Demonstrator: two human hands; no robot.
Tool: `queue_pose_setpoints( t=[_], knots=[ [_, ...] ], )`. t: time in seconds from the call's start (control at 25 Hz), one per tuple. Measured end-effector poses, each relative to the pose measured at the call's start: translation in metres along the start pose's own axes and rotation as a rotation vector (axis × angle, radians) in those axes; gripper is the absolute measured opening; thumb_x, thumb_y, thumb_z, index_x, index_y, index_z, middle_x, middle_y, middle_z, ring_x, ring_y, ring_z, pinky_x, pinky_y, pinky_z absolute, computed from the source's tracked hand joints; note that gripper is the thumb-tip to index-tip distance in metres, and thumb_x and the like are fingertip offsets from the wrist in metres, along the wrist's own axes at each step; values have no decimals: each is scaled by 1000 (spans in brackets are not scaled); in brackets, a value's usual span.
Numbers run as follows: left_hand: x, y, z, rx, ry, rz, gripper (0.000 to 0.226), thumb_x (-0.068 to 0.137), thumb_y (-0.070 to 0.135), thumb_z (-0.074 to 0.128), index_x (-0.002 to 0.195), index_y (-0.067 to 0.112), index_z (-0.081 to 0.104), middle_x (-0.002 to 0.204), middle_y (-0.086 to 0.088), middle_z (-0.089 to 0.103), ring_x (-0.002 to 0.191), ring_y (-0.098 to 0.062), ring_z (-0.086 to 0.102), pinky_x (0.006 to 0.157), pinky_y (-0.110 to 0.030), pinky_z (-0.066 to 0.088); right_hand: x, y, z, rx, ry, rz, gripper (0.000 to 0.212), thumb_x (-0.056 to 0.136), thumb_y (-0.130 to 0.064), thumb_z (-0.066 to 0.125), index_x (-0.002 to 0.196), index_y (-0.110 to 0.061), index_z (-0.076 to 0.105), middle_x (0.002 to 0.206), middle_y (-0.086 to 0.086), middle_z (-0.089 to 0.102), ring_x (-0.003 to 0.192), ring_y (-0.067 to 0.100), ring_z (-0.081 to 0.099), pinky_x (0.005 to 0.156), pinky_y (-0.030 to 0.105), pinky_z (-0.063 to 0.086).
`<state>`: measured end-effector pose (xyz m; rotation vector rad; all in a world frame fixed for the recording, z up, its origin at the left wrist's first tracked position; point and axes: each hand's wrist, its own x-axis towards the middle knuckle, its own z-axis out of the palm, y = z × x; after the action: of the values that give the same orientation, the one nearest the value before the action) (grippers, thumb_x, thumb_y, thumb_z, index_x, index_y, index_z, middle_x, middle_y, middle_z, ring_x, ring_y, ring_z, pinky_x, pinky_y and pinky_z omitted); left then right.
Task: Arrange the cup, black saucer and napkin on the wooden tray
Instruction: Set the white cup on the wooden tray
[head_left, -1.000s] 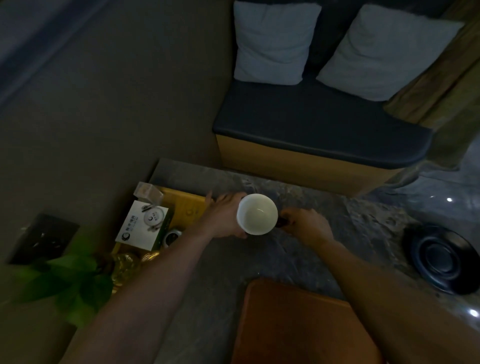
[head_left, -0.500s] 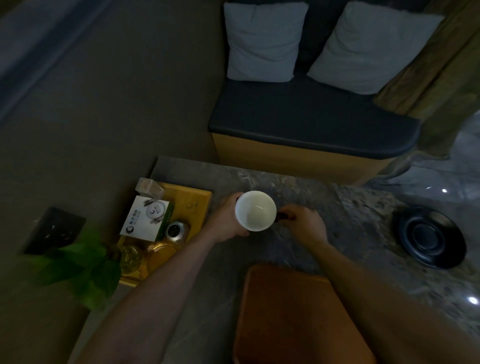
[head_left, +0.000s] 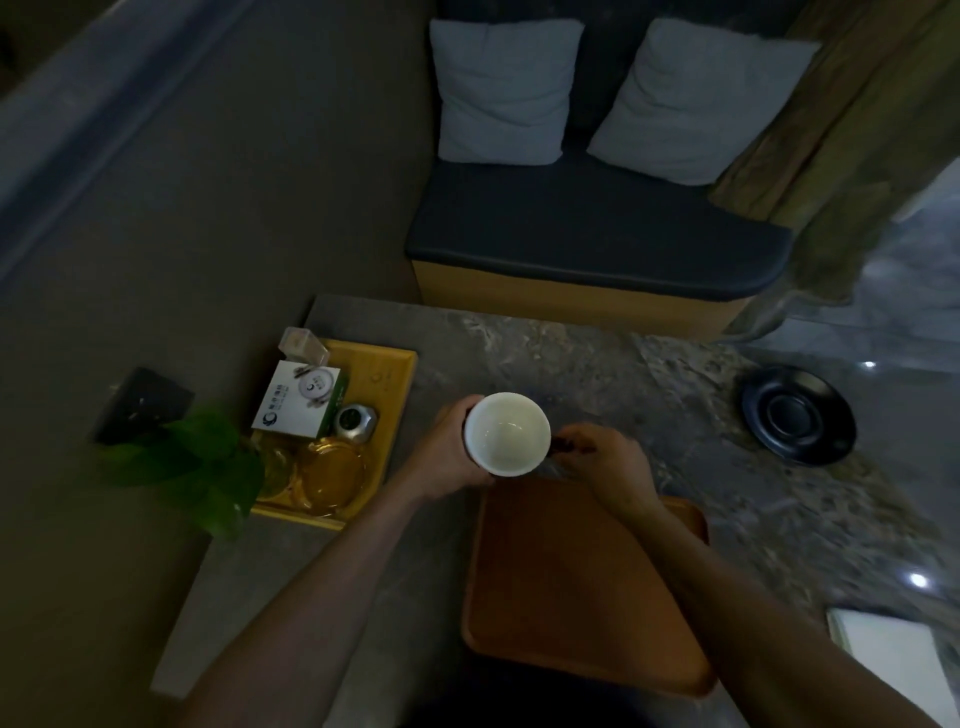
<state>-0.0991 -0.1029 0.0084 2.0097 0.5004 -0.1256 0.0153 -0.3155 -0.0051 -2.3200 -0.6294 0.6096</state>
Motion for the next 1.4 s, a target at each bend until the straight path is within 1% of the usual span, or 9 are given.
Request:
queue_pose_setpoints(
  t=[0.08,0.2,0.28,0.48,0.68,0.88,1.0,1.12,1.4],
  knots=[
    [-13,-4,6,-15,-13,-1,94,57,24,92,129,52,36,134,18,47,124,-3,48,99,-28,45,-16,2,2,18,-15,-1,21,85,-33,71,106,-35,68,103,-12,71,85,-1,62,71,16,47],
    [-29,-12,19,-22,-50,-14,99,57,18,93,140,28,38,142,2,47,131,-15,46,106,-44,46,-39,8,8,18,-16,16,19,83,-32,72,102,-35,69,101,-10,71,85,2,62,75,23,51],
    [-37,-15,27,-8,-60,-34,101,56,18,93,141,24,38,143,-2,46,132,-17,45,107,-48,45,-52,11,14,33,-7,34,18,84,-29,71,100,-35,70,100,-11,72,81,-2,61,73,24,52],
    [-49,-24,41,-6,-93,-69,103,56,16,93,142,21,37,145,-3,44,135,-20,43,108,-48,43,-70,16,23,61,19,22,29,81,-19,73,101,-39,71,87,-26,69,74,-19,57,64,12,44],
    [-48,-30,43,17,-123,-78,104,56,15,93,143,19,37,146,-4,44,135,-20,42,108,-50,43,-76,24,34,36,4,84,26,82,-18,72,100,-37,71,91,-19,71,73,-21,54,64,10,42],
    [-41,-31,39,32,-135,-42,95,60,21,92,139,31,41,144,0,46,132,-14,45,107,-48,44,-76,24,42,42,-28,138,23,82,-23,72,101,-35,69,96,-15,71,83,-2,63,73,29,56],
    [-37,-31,38,56,-161,-62,95,66,22,89,142,37,34,150,-1,40,137,-18,40,110,-46,41,-79,25,48,48,-43,145,23,82,-24,73,101,-34,67,96,-14,70,83,-2,63,70,24,54],
    [-31,-32,39,92,-193,-96,101,72,16,85,152,24,24,157,-4,31,143,-22,32,113,-49,36,-82,23,51,68,-36,156,20,79,-28,77,95,-36,66,88,-19,66,78,-4,61,66,21,51],
    [-30,-37,43,58,-183,-111,94,80,16,77,153,27,19,158,-3,31,144,-20,31,114,-47,35,-89,22,59,87,-32,189,25,77,-33,78,95,-41,63,89,-17,66,82,-3,61,67,23,50]
  ],
)
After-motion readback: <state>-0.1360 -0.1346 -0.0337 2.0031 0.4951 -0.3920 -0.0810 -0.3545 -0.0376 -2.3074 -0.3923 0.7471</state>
